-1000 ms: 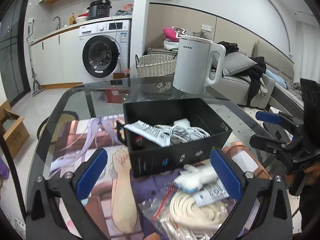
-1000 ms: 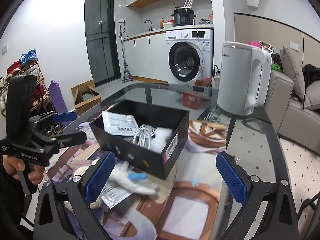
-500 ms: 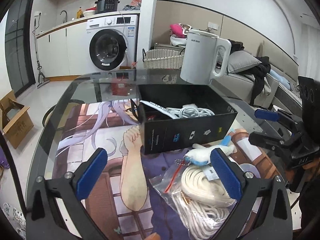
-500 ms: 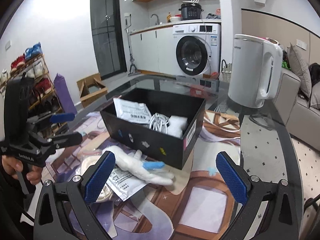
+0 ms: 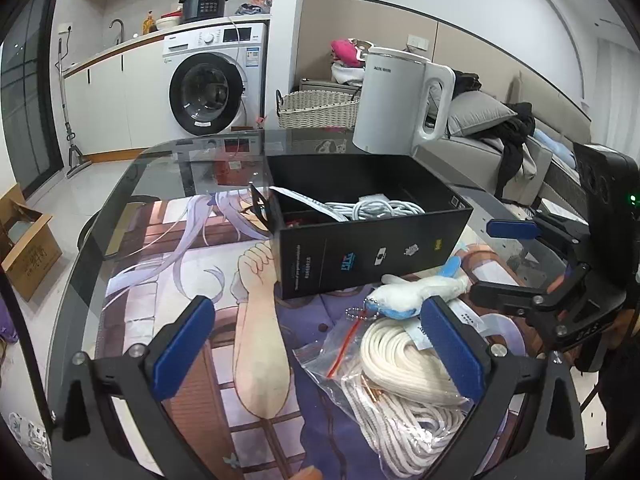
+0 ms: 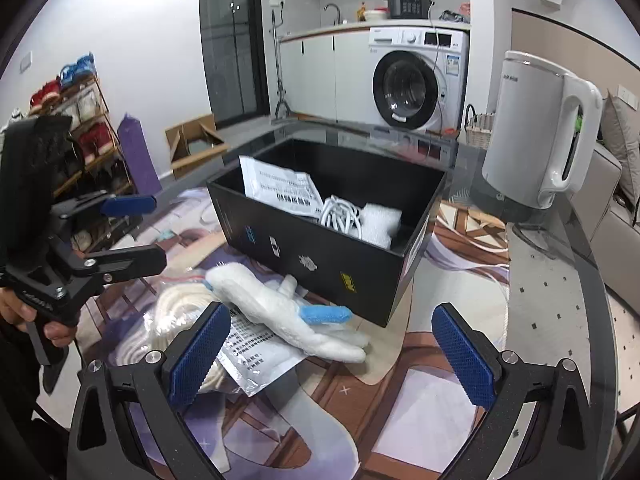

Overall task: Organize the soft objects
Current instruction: 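Move the right gripper to the white plush toy and close on it, then lift the plush toy with the right gripper while the left gripper approaches the rope bag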

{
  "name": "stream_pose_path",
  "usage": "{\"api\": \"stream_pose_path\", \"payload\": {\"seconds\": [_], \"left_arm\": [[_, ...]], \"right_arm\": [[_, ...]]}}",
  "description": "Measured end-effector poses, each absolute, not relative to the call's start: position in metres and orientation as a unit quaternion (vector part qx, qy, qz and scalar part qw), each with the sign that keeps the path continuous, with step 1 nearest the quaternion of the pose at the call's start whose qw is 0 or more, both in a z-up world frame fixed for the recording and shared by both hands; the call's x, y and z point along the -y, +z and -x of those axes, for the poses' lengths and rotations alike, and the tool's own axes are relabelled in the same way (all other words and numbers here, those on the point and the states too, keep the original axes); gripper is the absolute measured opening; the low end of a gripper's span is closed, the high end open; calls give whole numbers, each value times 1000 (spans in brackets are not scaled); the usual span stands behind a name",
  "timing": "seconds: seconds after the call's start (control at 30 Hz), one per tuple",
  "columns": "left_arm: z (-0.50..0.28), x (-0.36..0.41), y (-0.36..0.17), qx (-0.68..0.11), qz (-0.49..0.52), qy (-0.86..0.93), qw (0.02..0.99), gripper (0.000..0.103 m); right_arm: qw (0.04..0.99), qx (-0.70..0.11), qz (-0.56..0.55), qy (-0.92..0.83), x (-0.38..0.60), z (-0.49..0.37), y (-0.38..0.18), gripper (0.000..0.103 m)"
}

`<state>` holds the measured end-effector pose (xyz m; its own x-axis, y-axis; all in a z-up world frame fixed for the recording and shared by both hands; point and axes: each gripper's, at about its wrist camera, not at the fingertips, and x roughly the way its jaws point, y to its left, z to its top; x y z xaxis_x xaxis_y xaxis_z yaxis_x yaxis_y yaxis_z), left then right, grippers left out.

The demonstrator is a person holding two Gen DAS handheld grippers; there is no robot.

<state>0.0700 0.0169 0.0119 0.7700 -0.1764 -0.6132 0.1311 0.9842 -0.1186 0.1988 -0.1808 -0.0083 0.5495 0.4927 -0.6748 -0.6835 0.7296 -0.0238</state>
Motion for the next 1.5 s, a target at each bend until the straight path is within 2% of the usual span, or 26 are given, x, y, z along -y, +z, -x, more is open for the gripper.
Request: {"api": "stream_pose_path", "payload": {"seconds": [0.47,0.6,0.67,0.73,0.87,1.03,1.23,1.5], "left_arm": [[-72,-20,6,-338,40,-85,937,103],[-71,-20,7,-337,40,-86,937,103],[-71,-20,7,-338,40,-86,936,103],[-71,-21,7,-338,39,-85,936,103],[-71,-21,7,-339,40,-85,936,103],[-71,-22,7,-340,39,-84,936,103],[-71,-22,7,-339,39,-85,936,103],[-71,-23,10,-338,40,-86,936,103]], "right_arm": [[841,-348,199,363,149,-199,-19,101],[821,-370,193,390,142,-205,-25,84],[812,-383,178,404,141,-209,-28,80],[805,-391,167,414,140,-214,-30,72],[792,-405,156,430,141,-220,-34,67],[779,-409,134,456,146,-219,-36,42],[788,-392,135,455,151,-210,-32,32],[814,-356,101,448,184,-188,-9,32]]}}
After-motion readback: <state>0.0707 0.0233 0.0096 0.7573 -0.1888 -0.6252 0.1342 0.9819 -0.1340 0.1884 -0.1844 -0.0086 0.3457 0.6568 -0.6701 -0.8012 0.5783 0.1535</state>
